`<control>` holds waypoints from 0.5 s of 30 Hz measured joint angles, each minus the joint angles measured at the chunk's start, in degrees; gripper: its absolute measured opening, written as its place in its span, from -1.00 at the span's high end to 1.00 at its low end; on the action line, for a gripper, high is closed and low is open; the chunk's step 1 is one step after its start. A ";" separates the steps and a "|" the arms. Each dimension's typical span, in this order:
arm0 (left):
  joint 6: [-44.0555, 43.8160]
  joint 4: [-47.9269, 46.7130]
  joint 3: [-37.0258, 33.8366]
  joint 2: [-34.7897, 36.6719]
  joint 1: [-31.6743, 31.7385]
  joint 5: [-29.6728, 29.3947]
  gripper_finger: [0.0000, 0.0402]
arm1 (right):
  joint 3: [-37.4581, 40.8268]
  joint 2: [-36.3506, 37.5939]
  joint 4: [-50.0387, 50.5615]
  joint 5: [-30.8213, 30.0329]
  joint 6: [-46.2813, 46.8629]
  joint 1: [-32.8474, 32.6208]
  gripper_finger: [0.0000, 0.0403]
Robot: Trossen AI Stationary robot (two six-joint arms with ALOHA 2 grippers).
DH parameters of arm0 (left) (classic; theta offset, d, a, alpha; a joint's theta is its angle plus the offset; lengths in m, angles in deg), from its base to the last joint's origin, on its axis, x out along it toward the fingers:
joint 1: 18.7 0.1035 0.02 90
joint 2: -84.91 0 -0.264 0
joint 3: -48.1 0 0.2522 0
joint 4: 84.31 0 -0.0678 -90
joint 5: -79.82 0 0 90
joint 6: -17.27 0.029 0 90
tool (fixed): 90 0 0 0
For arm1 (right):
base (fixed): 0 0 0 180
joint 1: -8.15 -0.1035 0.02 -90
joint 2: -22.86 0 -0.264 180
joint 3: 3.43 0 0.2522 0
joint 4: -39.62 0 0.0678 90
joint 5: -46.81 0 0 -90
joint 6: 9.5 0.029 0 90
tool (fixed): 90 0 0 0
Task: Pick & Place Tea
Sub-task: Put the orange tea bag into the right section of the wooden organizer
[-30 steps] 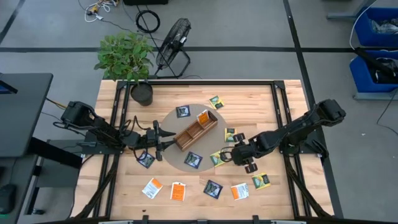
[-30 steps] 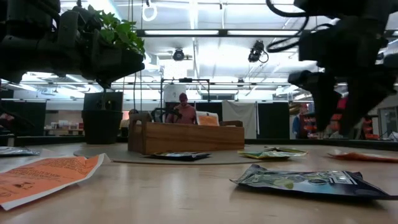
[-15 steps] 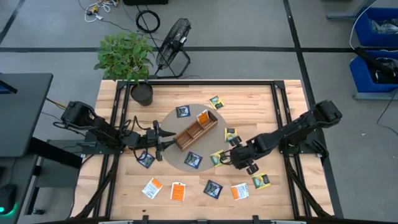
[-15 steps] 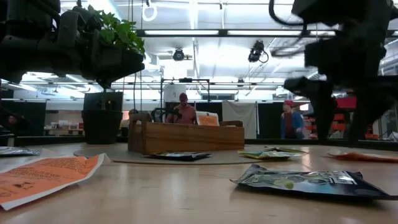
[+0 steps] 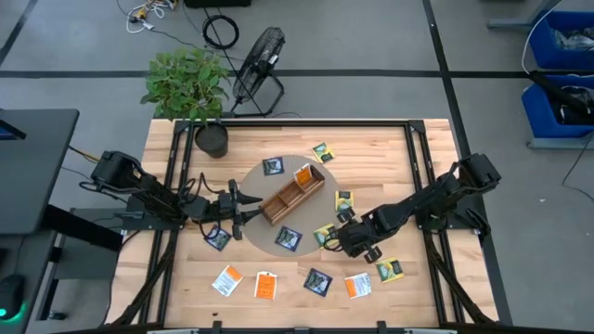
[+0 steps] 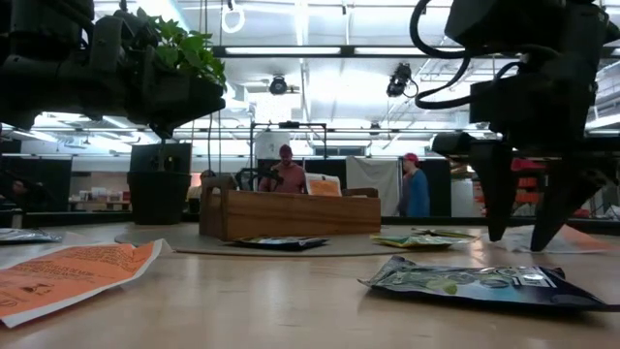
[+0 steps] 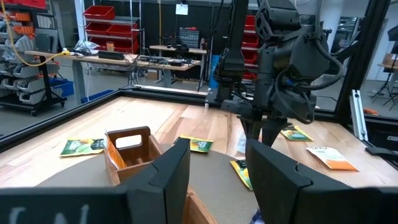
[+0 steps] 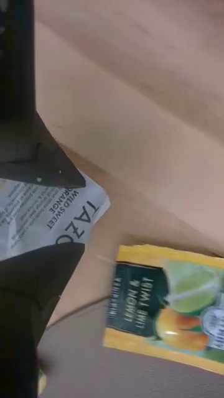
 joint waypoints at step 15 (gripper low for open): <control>-0.02 0.01 0.00 0.00 0.01 0.00 0.19 | 0.46 0.17 -2.90 -1.80 8.67 0.47 0.98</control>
